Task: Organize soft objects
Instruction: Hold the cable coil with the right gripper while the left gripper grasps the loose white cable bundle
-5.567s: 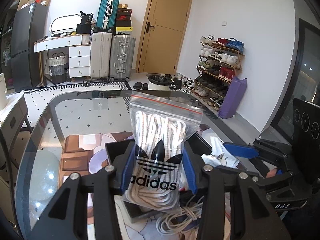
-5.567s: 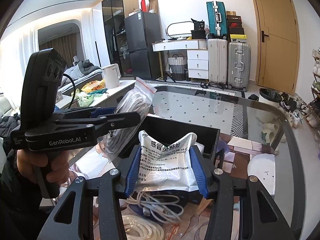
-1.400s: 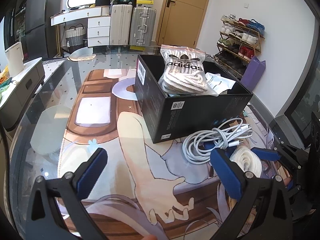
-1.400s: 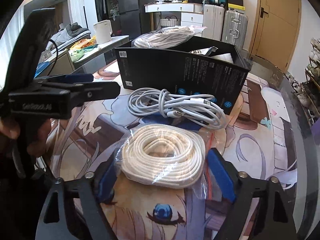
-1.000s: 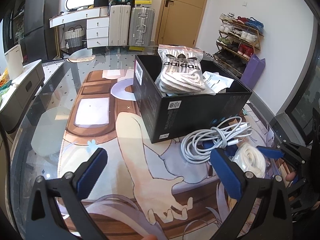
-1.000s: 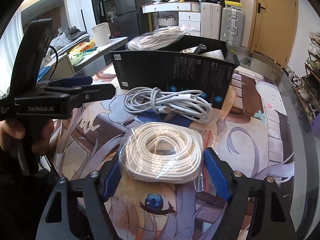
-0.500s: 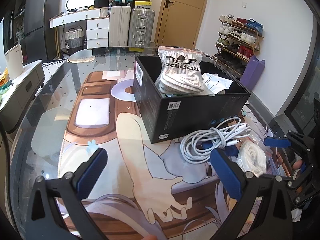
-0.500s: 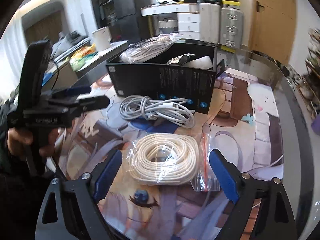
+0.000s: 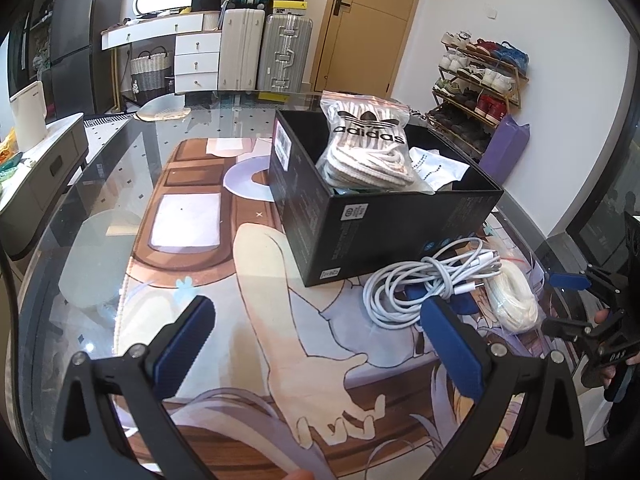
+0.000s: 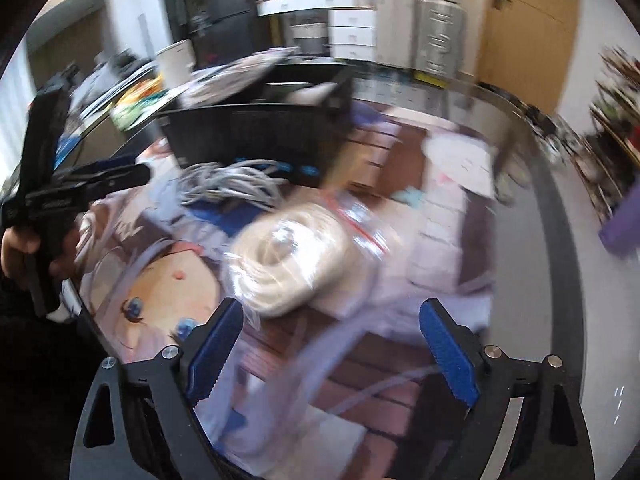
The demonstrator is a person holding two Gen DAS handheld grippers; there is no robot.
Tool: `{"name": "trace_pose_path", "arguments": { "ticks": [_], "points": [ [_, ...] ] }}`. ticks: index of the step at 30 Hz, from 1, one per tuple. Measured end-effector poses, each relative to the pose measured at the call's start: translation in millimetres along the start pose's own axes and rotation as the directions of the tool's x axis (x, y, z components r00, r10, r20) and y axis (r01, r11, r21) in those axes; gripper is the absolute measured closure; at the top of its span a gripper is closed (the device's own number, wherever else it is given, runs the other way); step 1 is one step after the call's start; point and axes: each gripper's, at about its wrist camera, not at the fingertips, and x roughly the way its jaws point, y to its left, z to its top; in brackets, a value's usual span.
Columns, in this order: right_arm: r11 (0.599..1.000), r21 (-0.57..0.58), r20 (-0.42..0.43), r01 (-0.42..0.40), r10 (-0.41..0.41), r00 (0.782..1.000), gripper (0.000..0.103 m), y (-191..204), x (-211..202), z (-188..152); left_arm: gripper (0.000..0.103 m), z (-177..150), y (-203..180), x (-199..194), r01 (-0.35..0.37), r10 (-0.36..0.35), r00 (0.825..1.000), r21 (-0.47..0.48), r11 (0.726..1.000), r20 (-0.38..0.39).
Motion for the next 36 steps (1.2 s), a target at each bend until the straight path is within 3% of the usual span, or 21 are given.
{"name": "trace_pose_path", "arguments": {
  "ticks": [4, 8, 10, 12, 19, 22, 24, 27, 33, 36],
  "points": [
    [0.991, 0.124, 0.035, -0.058, 0.054, 0.998, 0.012, -1.5, -1.2, 1.6, 0.000, -0.1, -4.5, 1.3, -0.004, 0.004, 1.000, 0.018, 1.000, -0.002],
    [0.992, 0.128, 0.010, -0.012, 0.011, 1.000, 0.011, 21.5, 18.3, 14.6, 0.000, -0.2, -9.3, 2.1, -0.005, 0.005, 1.000, 0.028, 1.000, -0.007],
    [0.988, 0.151, 0.004, -0.026, 0.025, 1.000, 0.011, 29.4, 25.6, 19.4, 0.000, -0.8, -11.9, 1.7, -0.009, 0.009, 1.000, 0.035, 0.999, -0.009],
    [0.987, 0.161, 0.010, -0.023, 0.021, 1.000, 0.005, 35.9, 31.1, 24.8, 0.000, -1.4, -13.8, 2.3, -0.005, 0.006, 1.000, 0.037, 0.999, -0.014],
    [0.980, 0.105, -0.005, 0.166, -0.167, 0.986, 0.005, 50.7, 46.7, 31.0, 0.000, -0.8, -22.4, 7.2, -0.003, 0.006, 0.999, 0.066, 0.998, -0.045],
    [0.979, 0.114, 0.025, 0.169, -0.173, 0.985, 0.019, 44.2, 40.8, 27.0, 0.000, 0.6, -29.3, 11.7, 0.007, -0.001, 0.998, 0.090, 0.996, -0.061],
    [0.979, 0.126, 0.035, 0.160, -0.165, 0.986, 0.039, 33.4, 33.5, 22.2, 0.000, 1.8, -35.6, 15.3, 0.022, -0.013, 0.997, 0.115, 0.993, -0.074],
    [0.980, 0.162, 0.057, 0.114, -0.125, 0.991, 0.047, 19.2, 24.0, 16.7, 0.000, 3.3, -49.8, 21.9, 0.041, -0.026, 0.995, 0.165, 0.986, -0.094],
    [0.976, 0.200, 0.086, 0.087, -0.106, 0.991, 0.049, 2.4, 9.9, 5.0, 0.000, 5.2, -69.7, 17.5, 0.135, -0.113, 0.989, 0.251, 0.959, -0.101],
    [0.974, 0.213, 0.099, 0.081, -0.104, 0.990, 0.049, -2.5, 4.9, 1.5, 0.001, 6.8, -78.8, 9.9, 0.153, -0.140, 0.988, 0.314, 0.937, -0.064]
  ]
}}
